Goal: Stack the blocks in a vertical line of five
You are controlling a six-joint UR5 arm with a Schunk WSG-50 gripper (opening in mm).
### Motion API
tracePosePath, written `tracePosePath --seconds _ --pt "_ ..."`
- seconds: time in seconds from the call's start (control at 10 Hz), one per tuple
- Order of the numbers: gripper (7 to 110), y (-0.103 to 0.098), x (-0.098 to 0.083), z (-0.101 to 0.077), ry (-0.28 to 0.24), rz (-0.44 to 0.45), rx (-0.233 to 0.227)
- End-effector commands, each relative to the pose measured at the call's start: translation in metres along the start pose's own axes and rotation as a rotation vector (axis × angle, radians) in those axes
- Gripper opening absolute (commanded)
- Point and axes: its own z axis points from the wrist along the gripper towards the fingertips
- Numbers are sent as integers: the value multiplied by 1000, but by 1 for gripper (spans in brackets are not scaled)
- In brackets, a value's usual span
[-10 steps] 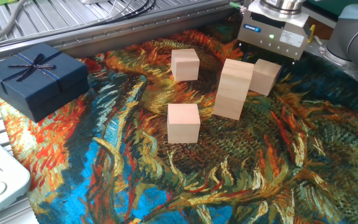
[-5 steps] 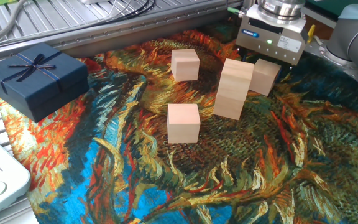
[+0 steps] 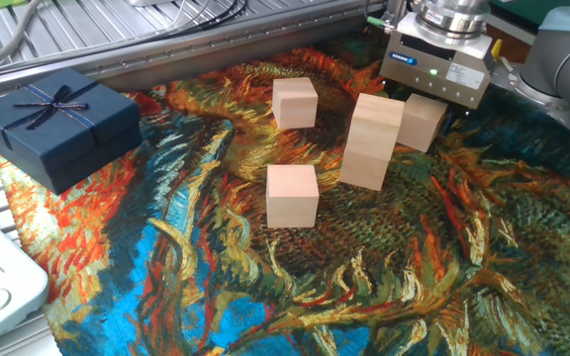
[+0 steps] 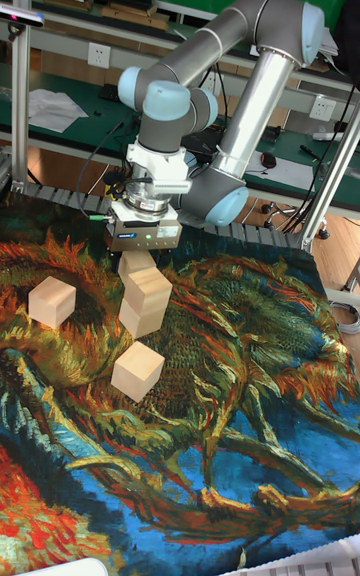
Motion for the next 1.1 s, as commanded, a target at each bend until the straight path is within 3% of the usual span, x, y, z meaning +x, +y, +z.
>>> tracePosePath --seconds 0.0,0.8,0.9,1.0 --pt "88 1 7 2 9 -7 -3" --pt "88 13 -1 2 -8 -3 -20" --pt "66 13 0 3 -7 -8 -26" --pt "66 11 2 4 -7 -11 -24"
